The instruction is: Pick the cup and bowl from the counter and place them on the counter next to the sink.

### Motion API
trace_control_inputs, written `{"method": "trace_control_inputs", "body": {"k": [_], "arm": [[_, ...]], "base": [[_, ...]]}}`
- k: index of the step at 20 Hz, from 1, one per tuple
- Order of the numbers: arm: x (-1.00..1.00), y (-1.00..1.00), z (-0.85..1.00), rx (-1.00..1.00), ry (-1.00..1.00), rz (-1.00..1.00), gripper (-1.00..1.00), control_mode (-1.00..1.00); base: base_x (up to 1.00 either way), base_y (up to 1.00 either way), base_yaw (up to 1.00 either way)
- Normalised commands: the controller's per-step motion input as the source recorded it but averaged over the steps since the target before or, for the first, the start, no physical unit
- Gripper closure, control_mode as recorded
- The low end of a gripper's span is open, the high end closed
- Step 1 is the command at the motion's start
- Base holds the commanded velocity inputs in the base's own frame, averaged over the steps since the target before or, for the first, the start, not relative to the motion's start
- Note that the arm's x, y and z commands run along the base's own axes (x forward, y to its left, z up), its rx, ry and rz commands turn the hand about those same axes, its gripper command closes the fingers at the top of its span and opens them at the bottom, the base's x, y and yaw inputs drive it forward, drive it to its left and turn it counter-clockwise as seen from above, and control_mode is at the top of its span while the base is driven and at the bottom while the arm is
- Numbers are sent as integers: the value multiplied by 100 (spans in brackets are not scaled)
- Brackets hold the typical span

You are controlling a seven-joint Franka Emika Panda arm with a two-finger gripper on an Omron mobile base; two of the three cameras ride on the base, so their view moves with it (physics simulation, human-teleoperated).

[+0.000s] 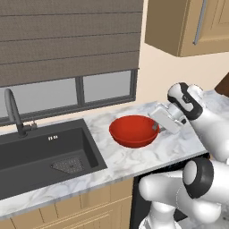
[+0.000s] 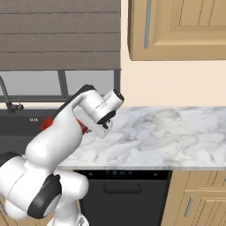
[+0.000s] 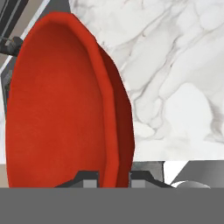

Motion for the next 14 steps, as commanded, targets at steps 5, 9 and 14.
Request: {"method": "trace_control_inputs", "body": {"k": [5,9,14], "arm": [[7,61,-9,-5,0,0,100,-100],[20,73,-3,0,0,-5,100,-100],[46,32,-2,0,0,-11,100,-100]], "base": [[0,0,0],[0,0,0],[0,0,0]]}}
